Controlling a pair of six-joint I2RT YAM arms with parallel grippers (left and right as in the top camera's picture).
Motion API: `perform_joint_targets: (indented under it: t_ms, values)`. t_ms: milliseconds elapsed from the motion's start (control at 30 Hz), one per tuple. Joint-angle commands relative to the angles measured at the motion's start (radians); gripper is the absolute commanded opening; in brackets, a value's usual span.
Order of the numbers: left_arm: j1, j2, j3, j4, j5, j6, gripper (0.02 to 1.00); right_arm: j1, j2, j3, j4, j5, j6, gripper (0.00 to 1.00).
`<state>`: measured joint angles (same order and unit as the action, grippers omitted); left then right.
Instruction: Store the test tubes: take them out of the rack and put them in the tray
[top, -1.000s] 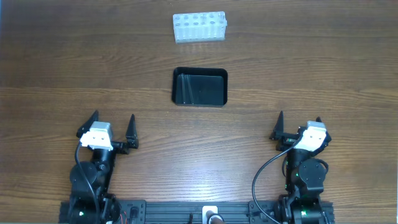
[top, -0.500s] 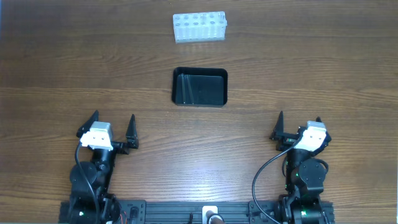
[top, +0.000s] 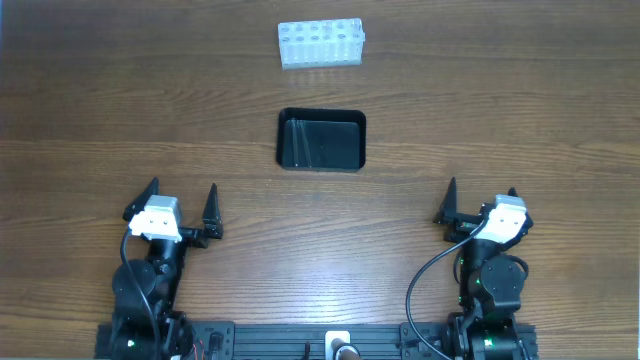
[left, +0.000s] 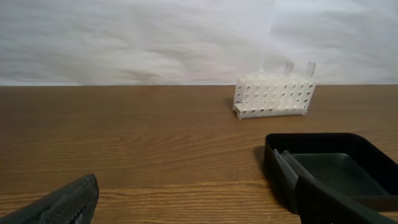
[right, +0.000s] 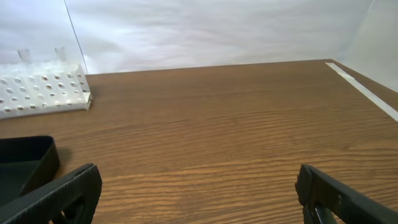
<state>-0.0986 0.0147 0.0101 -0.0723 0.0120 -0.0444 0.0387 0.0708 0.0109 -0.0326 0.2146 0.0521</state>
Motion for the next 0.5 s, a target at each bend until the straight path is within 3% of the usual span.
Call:
perform_joint_targets:
  t_ms: [33, 267, 500]
  values:
    - [0.005, -0.005, -0.004, -0.004, 0.018, 0.011, 1.000, 0.001, 0.036, -0.005, 0.107, -0.039, 0.029, 0.993]
    - [0.005, -0.005, -0.004, -0.004, 0.018, 0.011, 0.998, 0.002, 0.394, 0.096, 0.435, -0.232, 0.029, 0.993]
    - [0.005, -0.005, -0.004, -0.004, 0.018, 0.011, 1.000, 0.003, 0.855, 0.336, 0.502, -0.343, 0.029, 0.991]
